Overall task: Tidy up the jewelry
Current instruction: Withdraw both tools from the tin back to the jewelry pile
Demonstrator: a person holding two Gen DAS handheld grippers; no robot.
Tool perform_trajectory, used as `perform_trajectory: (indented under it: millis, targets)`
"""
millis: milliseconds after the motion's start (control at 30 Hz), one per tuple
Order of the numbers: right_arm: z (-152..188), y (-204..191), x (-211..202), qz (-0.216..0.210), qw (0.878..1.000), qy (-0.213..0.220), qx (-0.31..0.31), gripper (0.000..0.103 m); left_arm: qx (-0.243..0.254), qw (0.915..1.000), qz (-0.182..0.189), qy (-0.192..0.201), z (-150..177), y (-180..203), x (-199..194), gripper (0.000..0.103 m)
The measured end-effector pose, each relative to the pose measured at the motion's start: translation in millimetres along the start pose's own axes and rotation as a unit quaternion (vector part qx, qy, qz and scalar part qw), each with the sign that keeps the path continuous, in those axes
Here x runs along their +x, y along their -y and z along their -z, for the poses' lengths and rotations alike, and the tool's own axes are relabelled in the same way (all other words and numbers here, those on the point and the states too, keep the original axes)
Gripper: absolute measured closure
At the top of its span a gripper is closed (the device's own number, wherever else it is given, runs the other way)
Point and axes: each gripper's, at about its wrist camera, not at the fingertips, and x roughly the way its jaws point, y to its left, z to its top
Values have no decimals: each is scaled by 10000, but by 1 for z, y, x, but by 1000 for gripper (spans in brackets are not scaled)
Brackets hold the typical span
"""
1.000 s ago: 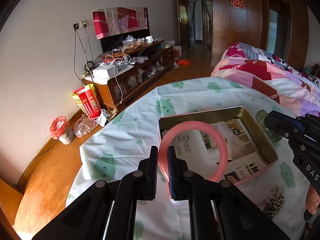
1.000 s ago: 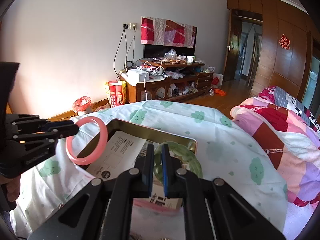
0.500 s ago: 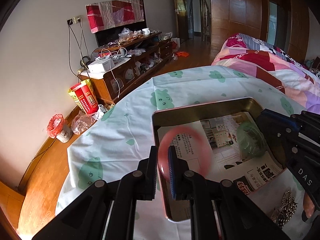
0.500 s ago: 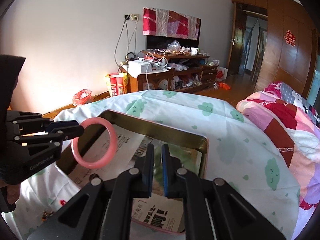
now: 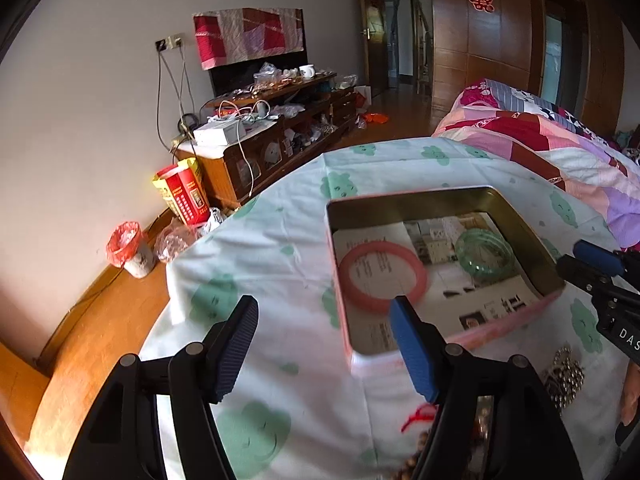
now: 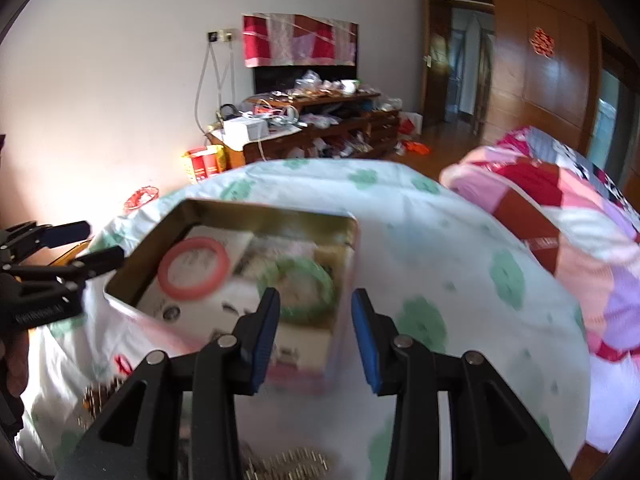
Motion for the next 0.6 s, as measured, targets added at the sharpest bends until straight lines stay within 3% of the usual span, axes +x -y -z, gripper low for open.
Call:
perform_trajectory:
  millis: [333,433,600]
  targets:
    - [44,2,-31,214,9995,-135,193,63,-366,9987,309,-161,49,-3,-25,35]
    - [54,-3,-31,195,9994,-242,132,50,-332,9983,402,-244,53,5,-21,35]
    - [70,-14,-35,245,9993,-284,-85,45,-195,9980,534,-288,53,23,-14,35]
